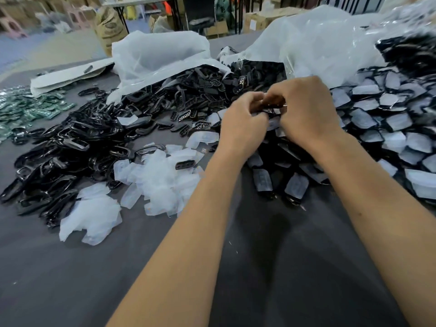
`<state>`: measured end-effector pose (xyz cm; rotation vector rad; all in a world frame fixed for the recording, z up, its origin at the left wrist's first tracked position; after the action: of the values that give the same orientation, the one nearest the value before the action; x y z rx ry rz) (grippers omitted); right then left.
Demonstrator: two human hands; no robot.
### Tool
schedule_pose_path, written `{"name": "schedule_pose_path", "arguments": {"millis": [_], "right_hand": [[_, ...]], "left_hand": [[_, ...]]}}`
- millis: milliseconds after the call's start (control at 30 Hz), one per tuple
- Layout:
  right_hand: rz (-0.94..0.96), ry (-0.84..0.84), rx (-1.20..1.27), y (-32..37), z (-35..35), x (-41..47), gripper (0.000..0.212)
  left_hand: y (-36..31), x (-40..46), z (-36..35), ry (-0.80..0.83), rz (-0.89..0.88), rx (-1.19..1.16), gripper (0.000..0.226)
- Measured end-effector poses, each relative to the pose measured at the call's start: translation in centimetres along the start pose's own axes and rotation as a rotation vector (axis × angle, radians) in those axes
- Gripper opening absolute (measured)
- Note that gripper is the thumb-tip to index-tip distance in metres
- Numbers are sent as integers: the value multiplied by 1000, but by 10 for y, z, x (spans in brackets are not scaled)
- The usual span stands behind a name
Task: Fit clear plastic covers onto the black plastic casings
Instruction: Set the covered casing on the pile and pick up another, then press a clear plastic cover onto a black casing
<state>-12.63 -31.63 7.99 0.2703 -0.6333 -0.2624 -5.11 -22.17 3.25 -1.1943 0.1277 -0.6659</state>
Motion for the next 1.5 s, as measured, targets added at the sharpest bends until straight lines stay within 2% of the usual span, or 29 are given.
{"name": "schedule_pose_path", "arguments": {"millis": [133,200,300,400,467,567,633,767,867,967,1167,1267,1367,1500], "right_hand": [[-75,119,-117,-14,-6,0,34],[-65,145,-117,-14,-6,1,35],[-78,215,-109,-14,-7,8,34],[-101,245,-88,-9,-7,13,23],[-116,205,-55,-3,-4,16,21],[-116,40,38,18,-2,24,23],[-73,35,110,42,-20,28,23],[20,232,137,84,-82,30,27],[103,388,35,99,-124,29,35],[195,458,-66,111,-151,28,38],[163,425,-89,108,-166,39,35],[129,415,-64,106,-167,42,37],[73,397,-14,106,-166,46,31],[-13,360,57,100,-165,49,27]], "left_hand": [[-6,0,-22,96,-68,195,38],[-4,3,-20,110,-72,199,36],[-1,2,-2,39,-80,216,29],[8,0,24,-58,-85,267,24],[17,-2,43,-108,-65,315,22],[33,-4,73,-157,-9,414,21],[46,-5,94,-183,45,486,22],[71,-12,132,-235,156,540,29],[81,-20,147,-265,189,558,29],[87,-26,151,-270,181,564,30],[89,-30,169,-351,101,711,27],[103,-27,183,-389,218,828,31],[113,-18,184,-335,315,935,34],[114,3,180,-232,326,1013,34]]}}
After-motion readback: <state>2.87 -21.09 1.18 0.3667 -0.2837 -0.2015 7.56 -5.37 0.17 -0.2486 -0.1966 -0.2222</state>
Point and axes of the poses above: each hand's wrist, its own x-axis towards the middle knuckle, its own z-axis out of the back of the hand, y = z × x, the point moved 7 cm from there along x, towards the middle knuckle, and after that the axes turned 5 degrees about x, right-handed, at the moved point
